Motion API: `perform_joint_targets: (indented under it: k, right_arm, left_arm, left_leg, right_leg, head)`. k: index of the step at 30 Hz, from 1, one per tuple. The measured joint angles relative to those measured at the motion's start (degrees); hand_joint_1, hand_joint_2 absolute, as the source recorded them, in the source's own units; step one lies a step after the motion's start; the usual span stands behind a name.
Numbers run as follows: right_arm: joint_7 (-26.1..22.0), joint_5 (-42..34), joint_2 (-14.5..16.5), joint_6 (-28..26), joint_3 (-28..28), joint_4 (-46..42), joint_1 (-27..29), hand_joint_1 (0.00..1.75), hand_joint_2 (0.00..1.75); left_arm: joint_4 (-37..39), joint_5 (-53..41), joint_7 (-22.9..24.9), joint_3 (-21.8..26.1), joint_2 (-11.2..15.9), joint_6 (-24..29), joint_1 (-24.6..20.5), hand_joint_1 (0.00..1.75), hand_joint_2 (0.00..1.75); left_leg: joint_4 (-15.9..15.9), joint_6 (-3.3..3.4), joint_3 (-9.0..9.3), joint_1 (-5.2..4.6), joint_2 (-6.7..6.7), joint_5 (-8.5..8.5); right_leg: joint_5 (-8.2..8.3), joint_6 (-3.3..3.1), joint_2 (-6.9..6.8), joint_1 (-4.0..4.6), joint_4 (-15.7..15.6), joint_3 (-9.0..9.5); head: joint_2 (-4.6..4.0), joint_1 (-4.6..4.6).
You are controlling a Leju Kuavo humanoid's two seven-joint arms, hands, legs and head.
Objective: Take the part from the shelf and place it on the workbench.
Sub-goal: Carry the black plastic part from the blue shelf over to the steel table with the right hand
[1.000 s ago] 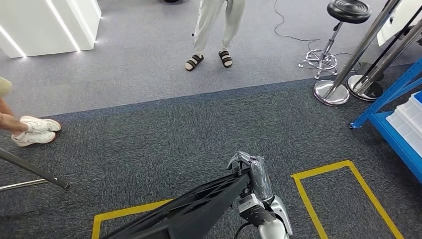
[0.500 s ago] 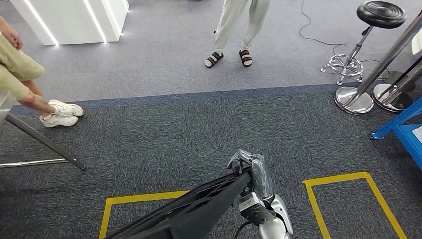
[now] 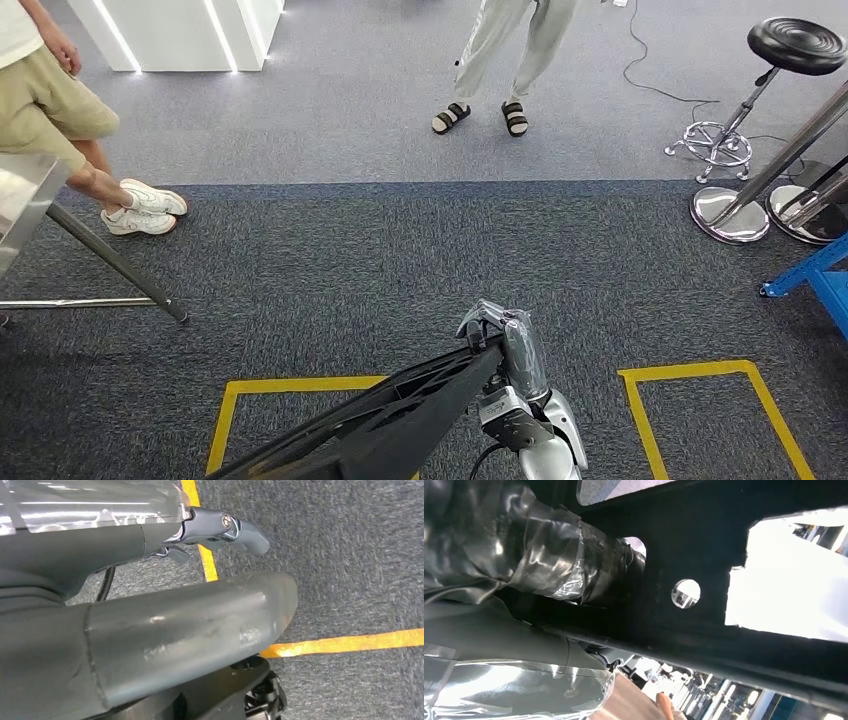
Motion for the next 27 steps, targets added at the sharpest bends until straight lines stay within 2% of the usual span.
perform_joint_targets:
  k: [3, 4, 6, 7, 9, 10, 11, 13, 14, 15, 16, 17, 18, 20, 22, 24, 26, 27]
  right_arm:
    - [0.0, 0.0, 0.0, 0.0, 0.0, 0.0, 0.0, 1.75, 0.00]
    - [0.0, 0.0, 0.0, 0.0, 0.0, 0.0, 0.0, 1.75, 0.00]
    - [0.0, 0.0, 0.0, 0.0, 0.0, 0.0, 0.0, 1.75, 0.00]
    - [0.0, 0.0, 0.0, 0.0, 0.0, 0.0, -0.1, 1.75, 0.00]
    - [0.0, 0.1, 0.1, 0.0, -0.1, -0.1, -0.1, 1.75, 0.00]
    - [0.0, 0.1, 0.2, 0.0, -0.1, -0.2, -0.1, 1.75, 0.00]
    - [0.0, 0.1, 0.2, 0.0, -0.1, -0.3, -0.2, 1.75, 0.00]
    - [0.0, 0.1, 0.2, 0.0, -0.1, -0.3, -0.1, 1.75, 0.00]
    - [0.0, 0.1, 0.2, 0.0, -0.2, -0.3, -0.1, 1.75, 0.00]
    - [0.0, 0.1, 0.2, 0.0, -0.2, -0.3, -0.1, 1.75, 0.00]
    - [0.0, 0.1, 0.2, 0.0, -0.2, -0.3, -0.1, 1.75, 0.00]
    - [0.0, 0.1, 0.2, 0.0, -0.2, -0.3, -0.1, 1.75, 0.00]
    - [0.0, 0.1, 0.2, 0.0, -0.2, -0.4, -0.1, 1.75, 0.00]
    - [0.0, 0.1, 0.2, 0.0, -0.2, -0.4, -0.1, 1.75, 0.00]
    - [0.0, 0.1, 0.2, -0.1, -0.2, -0.4, 0.0, 1.75, 0.00]
    - [0.0, 0.1, 0.2, -0.1, -0.3, -0.5, 0.1, 1.75, 0.00]
    - [0.0, 0.1, 0.2, -0.2, -0.3, -0.7, 0.1, 1.75, 0.00]
    - [0.0, 0.1, 0.2, -0.3, -0.3, -0.8, 0.1, 1.75, 0.00]
  left_arm:
    - [0.0, 0.0, 0.0, 0.0, 0.0, 0.0, 0.0, 0.00, 0.00]
    - [0.0, 0.0, 0.0, 0.0, 0.0, 0.0, 0.0, 0.00, 0.00]
    - [0.0, -0.1, 0.0, 0.0, 0.0, 0.0, -0.1, 0.00, 0.00]
    - [0.0, -0.1, 0.0, 0.0, 0.0, 0.0, -0.2, 0.00, 0.00]
    - [0.0, -0.3, -0.1, 0.0, 0.0, -0.1, -0.2, 0.00, 0.00]
    - [0.0, -0.3, -0.1, 0.0, -0.1, -0.1, -0.2, 0.00, 0.00]
    - [0.0, -0.4, -0.2, 0.0, 0.0, -0.1, -0.2, 0.00, 0.00]
    - [0.0, -0.4, -0.2, 0.0, -0.1, -0.1, -0.2, 0.00, 0.00]
    - [0.0, -0.4, -0.2, 0.0, -0.1, -0.1, -0.2, 0.00, 0.00]
    - [0.0, -0.4, -0.2, 0.0, -0.1, -0.1, -0.1, 0.00, 0.00]
    - [0.0, -0.4, -0.2, 0.0, -0.1, -0.1, -0.1, 0.00, 0.00]
    - [0.0, -0.4, -0.2, 0.0, -0.1, -0.1, 0.0, 0.00, 0.00]
    - [0.0, -0.4, -0.2, 0.0, -0.1, -0.1, 0.0, 0.00, 0.00]
    - [0.0, -0.5, -0.3, 0.0, 0.0, -0.1, -0.2, 0.00, 0.00]
    - [0.0, -0.5, -0.6, 0.0, 0.0, -0.1, -0.2, 0.00, 0.00]
    - [0.0, -0.6, -0.9, 0.0, 0.0, -0.1, 0.0, 0.00, 0.00]
    - [0.0, -0.7, -1.1, 0.0, -0.1, -0.1, -0.1, 0.00, 0.00]
    - [0.0, -0.7, -1.2, 0.0, -0.1, -0.1, -0.1, 0.00, 0.00]
  left_leg:
    - [0.0, -0.01, -0.01, 0.00, -0.08, 0.00]
    - [0.1, -0.02, 0.00, 0.00, -0.22, -0.01]
    - [0.3, -0.11, 0.02, 0.01, -0.68, -0.06]
    - [0.6, -0.31, -0.19, -0.04, -1.10, -0.11]
    - [1.3, -1.34, -1.04, 0.00, -1.66, -0.28]
    - [2.6, -1.93, -1.90, 0.01, -1.44, -1.06]
    - [4.8, -2.45, -3.04, 0.10, -0.91, -2.40]
    - [12.3, -2.91, -6.30, 0.21, 0.27, -6.20]
    - [15.6, -3.05, -7.73, 0.29, 0.50, -7.39]
    - [17.2, -3.10, -8.36, 0.34, 0.64, -7.57]
    - [16.5, -3.04, -7.85, 0.36, 0.76, -6.61]
    - [13.4, -2.86, -6.23, 0.35, 0.92, -4.78]
    - [9.0, -2.55, -4.02, 0.25, 1.38, -2.86]
    - [2.2, -1.81, -0.52, -0.33, 2.66, -0.82]
    - [0.5, -1.30, 0.18, -0.81, 3.09, -0.81]
    - [-0.1, -0.83, 0.24, -0.61, 2.46, -0.43]
    - [-0.8, -0.25, 0.58, -0.24, 1.89, 0.01]
    - [-0.9, -0.07, 0.67, -0.14, 1.62, 0.14]
  right_leg:
    - [0.34, -0.02, 0.01, 0.00, -0.5, 0.26]
    - [1.20, -0.06, 0.05, 0.00, -1.9, 1.03]
    - [3.82, -0.21, 0.31, -0.02, -6.6, 3.55]
    - [5.08, -0.34, 1.04, -0.06, -10.2, 5.27]
    - [6.30, -1.16, 1.64, -0.13, -14.7, 7.06]
    - [6.47, -1.62, 1.66, -0.15, -16.0, 7.44]
    - [6.72, -2.04, 0.98, -0.13, -16.2, 7.36]
    - [6.82, -2.24, -0.01, -0.02, -16.2, 7.20]
    - [6.81, -2.28, -0.50, 0.07, -16.1, 7.11]
    - [6.78, -2.29, -0.93, 0.13, -16.1, 7.06]
    - [6.74, -2.28, -1.30, 0.19, -16.0, 7.07]
    - [6.68, -2.26, -1.60, 0.24, -16.0, 7.14]
    - [6.62, -2.20, -1.86, 0.26, -16.0, 7.24]
    - [6.60, -1.89, -2.33, 0.41, -16.1, 7.24]
    - [6.70, -1.41, -2.84, 0.49, -16.2, 7.12]
    - [6.49, -0.83, -3.00, 0.47, -16.1, 7.22]
    - [4.44, -0.37, -1.76, 0.41, -13.3, 6.17]
    - [2.60, -0.25, -0.90, 0.33, -10.1, 4.74]
  head:
    - [0.00, 0.00]
    - [0.00, 0.00]
    - [0.00, 0.00]
    - [0.00, 0.00]
    - [0.00, -0.01]
    - [0.00, -0.01]
    - [0.00, -0.01]
    - [0.00, -0.01]
    - [0.00, -0.02]
    - [0.00, -0.02]
    - [0.00, -0.02]
    - [0.00, -0.02]
    - [0.00, -0.01]
    - [0.00, -0.01]
    - [0.00, -0.01]
    - [0.00, -0.01]
    - [0.00, 0.00]
    - [0.00, 0.00]
